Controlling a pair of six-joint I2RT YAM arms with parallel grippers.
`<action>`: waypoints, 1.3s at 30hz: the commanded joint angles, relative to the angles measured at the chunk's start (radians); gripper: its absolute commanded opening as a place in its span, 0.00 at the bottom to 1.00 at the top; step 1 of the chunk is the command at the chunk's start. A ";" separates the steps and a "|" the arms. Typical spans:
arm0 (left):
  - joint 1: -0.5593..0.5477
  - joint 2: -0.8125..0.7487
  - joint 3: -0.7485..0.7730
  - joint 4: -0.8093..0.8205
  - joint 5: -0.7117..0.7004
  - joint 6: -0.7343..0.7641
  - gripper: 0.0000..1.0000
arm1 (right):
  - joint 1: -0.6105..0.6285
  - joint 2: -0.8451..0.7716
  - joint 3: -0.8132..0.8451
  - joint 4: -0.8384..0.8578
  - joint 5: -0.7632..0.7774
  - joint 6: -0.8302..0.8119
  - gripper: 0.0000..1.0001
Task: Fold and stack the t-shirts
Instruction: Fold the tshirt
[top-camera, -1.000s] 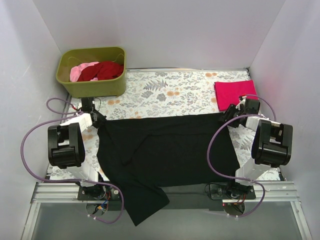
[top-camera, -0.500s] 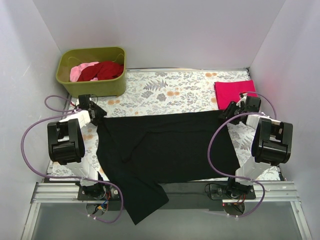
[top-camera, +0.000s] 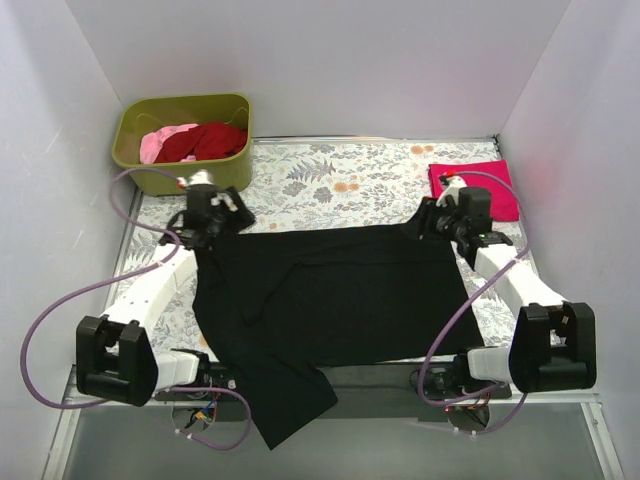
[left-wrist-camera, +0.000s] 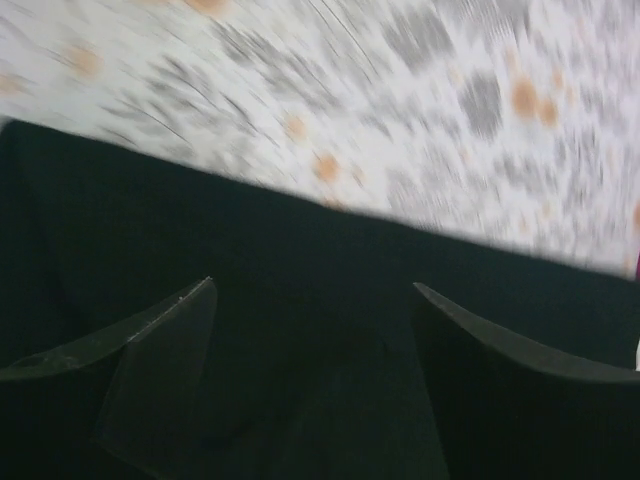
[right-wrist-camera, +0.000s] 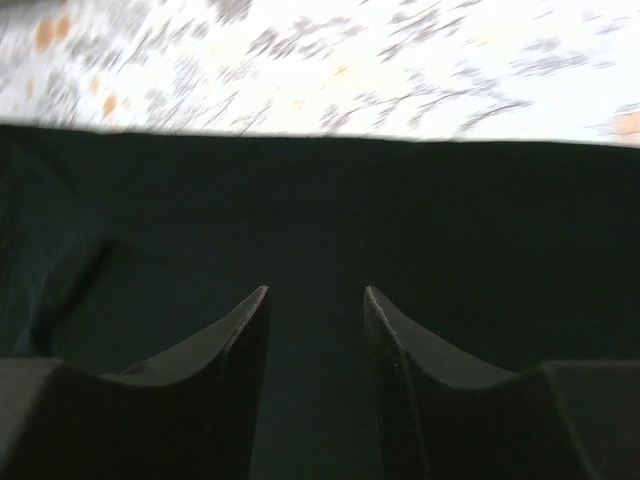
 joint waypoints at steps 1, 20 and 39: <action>-0.252 -0.042 -0.017 -0.160 -0.065 0.034 0.71 | 0.108 -0.047 -0.050 -0.037 -0.001 0.019 0.42; -0.687 0.245 0.014 -0.254 -0.330 -0.033 0.47 | 0.373 -0.021 -0.191 0.089 -0.061 0.049 0.43; -0.575 0.286 0.062 -0.238 -0.399 0.137 0.49 | 0.389 0.022 -0.216 0.130 -0.084 0.056 0.43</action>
